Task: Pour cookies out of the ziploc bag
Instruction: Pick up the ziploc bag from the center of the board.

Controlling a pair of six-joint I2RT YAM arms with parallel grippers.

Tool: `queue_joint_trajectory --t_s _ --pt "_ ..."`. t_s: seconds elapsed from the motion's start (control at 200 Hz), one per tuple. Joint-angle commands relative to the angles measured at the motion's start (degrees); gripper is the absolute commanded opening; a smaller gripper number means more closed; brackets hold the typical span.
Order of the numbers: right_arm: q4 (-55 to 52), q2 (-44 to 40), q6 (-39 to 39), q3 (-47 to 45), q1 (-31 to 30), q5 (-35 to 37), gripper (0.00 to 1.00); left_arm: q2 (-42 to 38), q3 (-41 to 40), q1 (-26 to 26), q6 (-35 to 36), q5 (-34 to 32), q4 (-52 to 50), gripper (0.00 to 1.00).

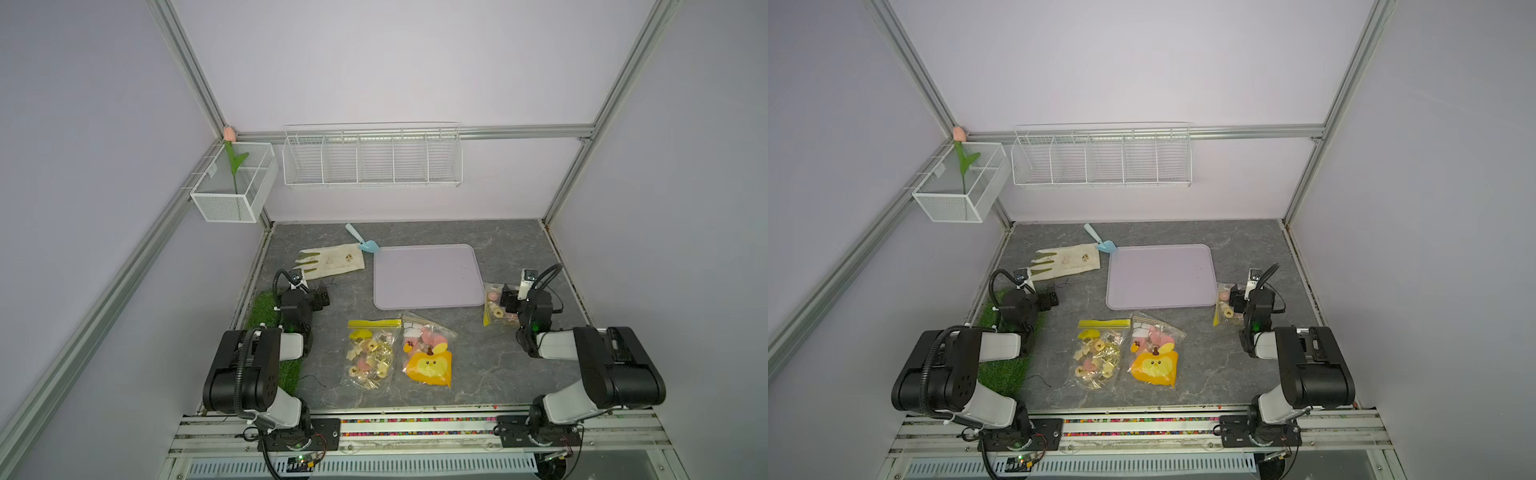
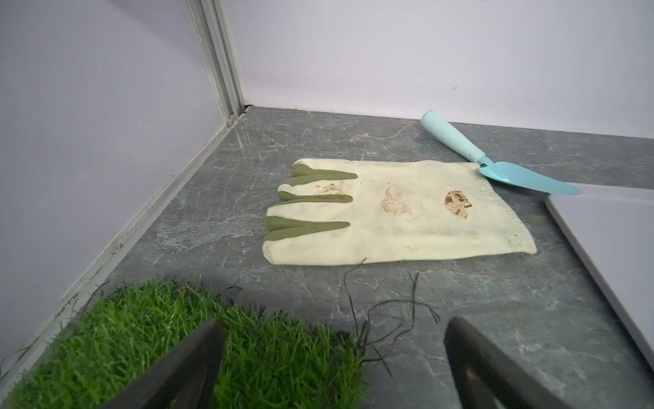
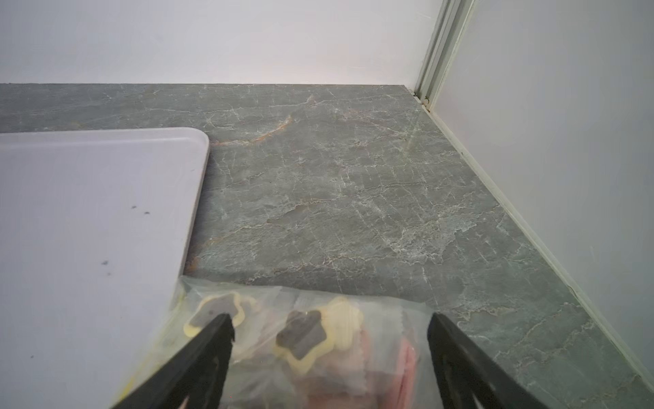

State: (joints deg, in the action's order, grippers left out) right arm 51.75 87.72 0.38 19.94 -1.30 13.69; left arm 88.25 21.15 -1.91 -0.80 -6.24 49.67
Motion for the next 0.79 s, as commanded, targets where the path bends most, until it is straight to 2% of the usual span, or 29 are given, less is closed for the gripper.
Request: queue_joint_trajectory --t_s 0.0,0.535,0.68,0.79 --pt "1.62 0.60 -1.02 0.80 -0.42 0.54 0.89 0.40 1.37 -0.20 0.85 -0.70 1.76 0.99" --pt "1.67 0.52 -0.99 0.70 -0.44 0.57 0.89 0.49 1.79 -0.14 0.00 -3.03 1.20 0.99" --pt "1.68 0.60 -1.00 0.71 -0.41 0.54 0.89 0.37 -0.35 0.12 -3.29 -9.70 5.06 0.99" --pt "1.67 0.61 -1.01 0.73 -0.42 0.56 0.89 0.58 -0.23 0.52 -3.01 -7.99 5.09 0.99"
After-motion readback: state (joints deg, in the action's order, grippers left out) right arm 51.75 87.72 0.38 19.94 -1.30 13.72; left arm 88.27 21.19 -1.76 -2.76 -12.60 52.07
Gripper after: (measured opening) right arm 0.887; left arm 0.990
